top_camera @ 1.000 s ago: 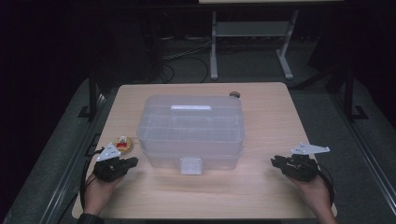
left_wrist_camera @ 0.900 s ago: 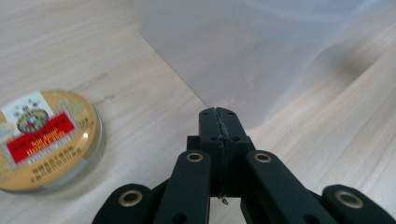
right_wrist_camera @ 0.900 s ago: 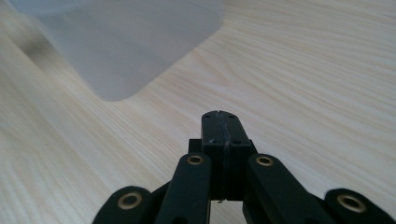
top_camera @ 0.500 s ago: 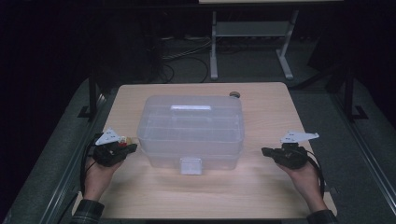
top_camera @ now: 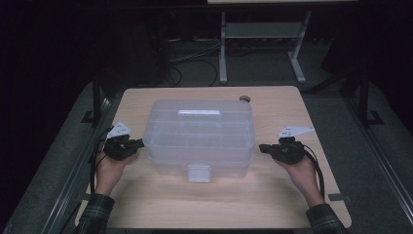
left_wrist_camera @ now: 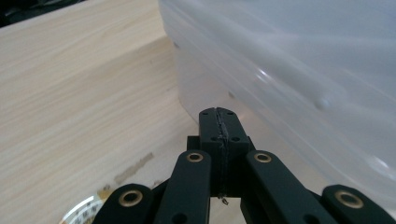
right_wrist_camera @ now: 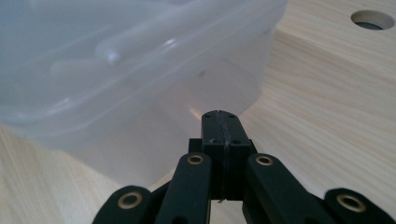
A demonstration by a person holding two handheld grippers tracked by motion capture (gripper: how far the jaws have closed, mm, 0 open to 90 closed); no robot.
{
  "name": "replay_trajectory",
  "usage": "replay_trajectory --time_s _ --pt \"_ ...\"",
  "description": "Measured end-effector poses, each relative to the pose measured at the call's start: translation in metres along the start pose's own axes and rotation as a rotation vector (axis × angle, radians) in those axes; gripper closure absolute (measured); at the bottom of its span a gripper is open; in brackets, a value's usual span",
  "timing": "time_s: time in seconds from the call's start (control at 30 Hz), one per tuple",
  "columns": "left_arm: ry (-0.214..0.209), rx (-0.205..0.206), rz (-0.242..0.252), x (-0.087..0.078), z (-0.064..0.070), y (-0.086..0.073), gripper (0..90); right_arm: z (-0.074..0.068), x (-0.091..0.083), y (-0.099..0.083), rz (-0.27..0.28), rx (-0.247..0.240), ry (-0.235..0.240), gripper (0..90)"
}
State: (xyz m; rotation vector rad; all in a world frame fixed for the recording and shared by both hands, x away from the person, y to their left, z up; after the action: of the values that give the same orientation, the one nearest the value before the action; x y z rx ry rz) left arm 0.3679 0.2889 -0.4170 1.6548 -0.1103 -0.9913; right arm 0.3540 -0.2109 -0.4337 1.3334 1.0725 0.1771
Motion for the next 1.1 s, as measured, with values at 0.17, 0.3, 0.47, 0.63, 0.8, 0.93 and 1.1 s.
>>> replay_trajectory --time_s 0.17,0.3,0.47,0.63,0.8,0.93,1.1 --pt "-0.009 0.005 -0.011 0.006 -0.001 0.002 89.9 -0.002 0.008 0.005 -0.004 -0.007 0.017 90.0" --pt "-0.025 0.006 -0.013 0.01 0.002 0.004 89.9 -0.006 0.01 0.009 0.001 -0.017 0.027 90.0" --pt "-0.021 -0.003 -0.009 0.011 0.002 0.004 89.9 -0.008 0.012 0.012 0.008 -0.021 0.039 90.0" --pt "-0.025 -0.012 -0.008 0.011 0.002 0.004 90.0 -0.007 0.013 0.012 0.01 -0.01 0.043 90.0" --pt "-0.02 -0.01 -0.004 0.011 0.003 0.004 90.0 -0.008 0.013 0.012 0.015 -0.019 0.039 90.0" --pt "-0.009 -0.006 -0.009 0.011 0.005 0.005 90.0 -0.008 0.013 0.011 0.017 -0.016 0.049 90.0" --pt "-0.001 0.004 -0.016 0.011 0.007 0.005 90.0 -0.009 0.011 0.011 0.017 -0.03 0.051 90.0"
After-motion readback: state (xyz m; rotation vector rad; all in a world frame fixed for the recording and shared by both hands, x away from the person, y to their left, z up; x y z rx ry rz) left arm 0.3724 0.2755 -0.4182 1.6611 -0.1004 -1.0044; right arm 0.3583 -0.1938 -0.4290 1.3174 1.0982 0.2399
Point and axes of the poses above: each handheld gripper's, and its own axes: x roughly forward along the jaws, y roughly out of its top, z roughly to its right, the point moved 2 cm from there along x, roughly forward along the jaws, and after that the axes turned 5 degrees about z, right-handed, at the moved point
